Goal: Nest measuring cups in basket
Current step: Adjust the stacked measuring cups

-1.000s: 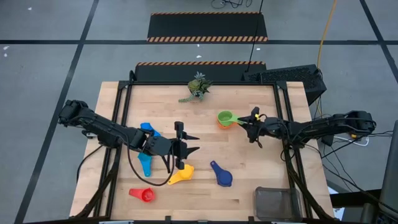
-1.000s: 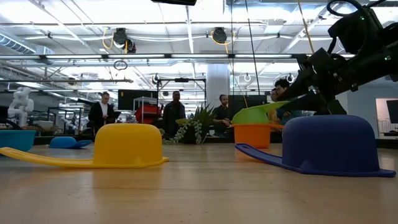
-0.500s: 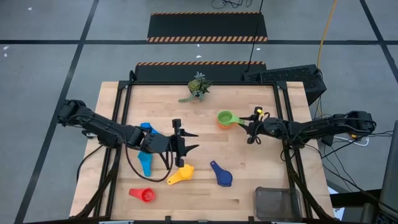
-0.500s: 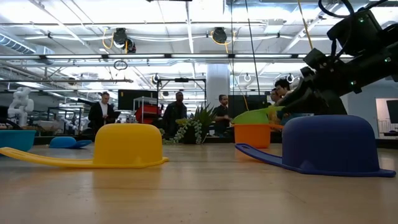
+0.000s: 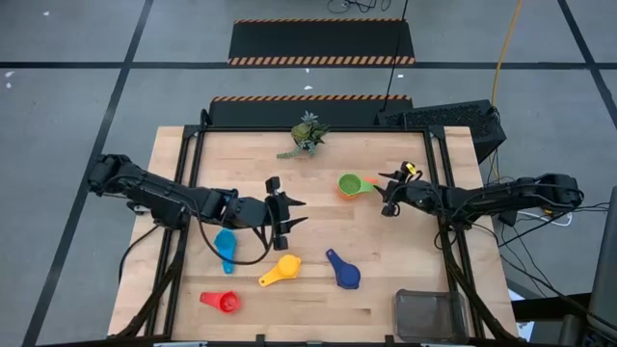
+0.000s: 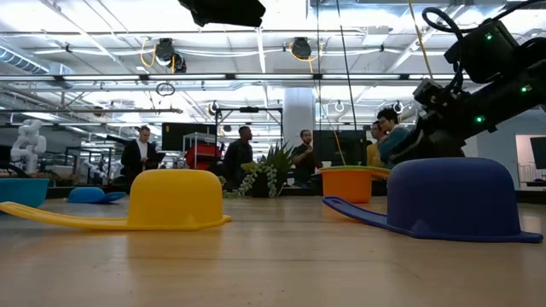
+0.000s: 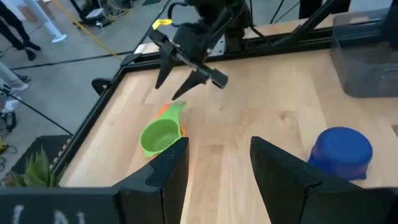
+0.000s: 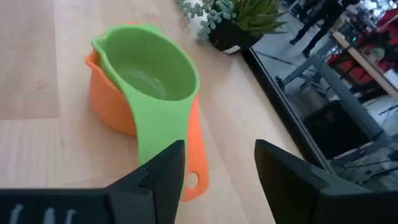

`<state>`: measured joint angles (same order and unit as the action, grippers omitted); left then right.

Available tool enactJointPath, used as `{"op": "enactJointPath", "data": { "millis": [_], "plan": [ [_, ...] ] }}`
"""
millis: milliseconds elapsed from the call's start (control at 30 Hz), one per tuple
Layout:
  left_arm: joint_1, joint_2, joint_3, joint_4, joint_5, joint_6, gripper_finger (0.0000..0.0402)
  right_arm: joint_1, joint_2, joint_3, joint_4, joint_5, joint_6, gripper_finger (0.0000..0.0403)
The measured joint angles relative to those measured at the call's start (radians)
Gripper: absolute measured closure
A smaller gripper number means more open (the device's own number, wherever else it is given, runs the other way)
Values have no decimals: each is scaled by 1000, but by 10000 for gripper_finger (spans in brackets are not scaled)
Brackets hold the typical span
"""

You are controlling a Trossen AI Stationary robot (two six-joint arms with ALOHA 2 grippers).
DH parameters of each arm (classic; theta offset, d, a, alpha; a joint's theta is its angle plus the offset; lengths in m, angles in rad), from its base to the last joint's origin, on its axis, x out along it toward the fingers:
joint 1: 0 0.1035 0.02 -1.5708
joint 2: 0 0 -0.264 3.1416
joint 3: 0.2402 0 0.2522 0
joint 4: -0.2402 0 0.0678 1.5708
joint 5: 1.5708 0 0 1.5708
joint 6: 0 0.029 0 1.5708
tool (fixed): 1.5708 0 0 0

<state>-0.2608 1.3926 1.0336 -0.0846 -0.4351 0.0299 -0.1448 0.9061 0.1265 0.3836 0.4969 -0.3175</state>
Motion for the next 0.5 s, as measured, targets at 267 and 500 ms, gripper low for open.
{"op": "enactJointPath", "data": {
  "millis": [267,500],
  "plan": [
    [0,0,0,-2,20,-15,227,1,-12,261,-431,-158,309,165],
    [20,0,0,19,19,-14,227,-30,126,553,-735,-179,195,69]
  ]
}}
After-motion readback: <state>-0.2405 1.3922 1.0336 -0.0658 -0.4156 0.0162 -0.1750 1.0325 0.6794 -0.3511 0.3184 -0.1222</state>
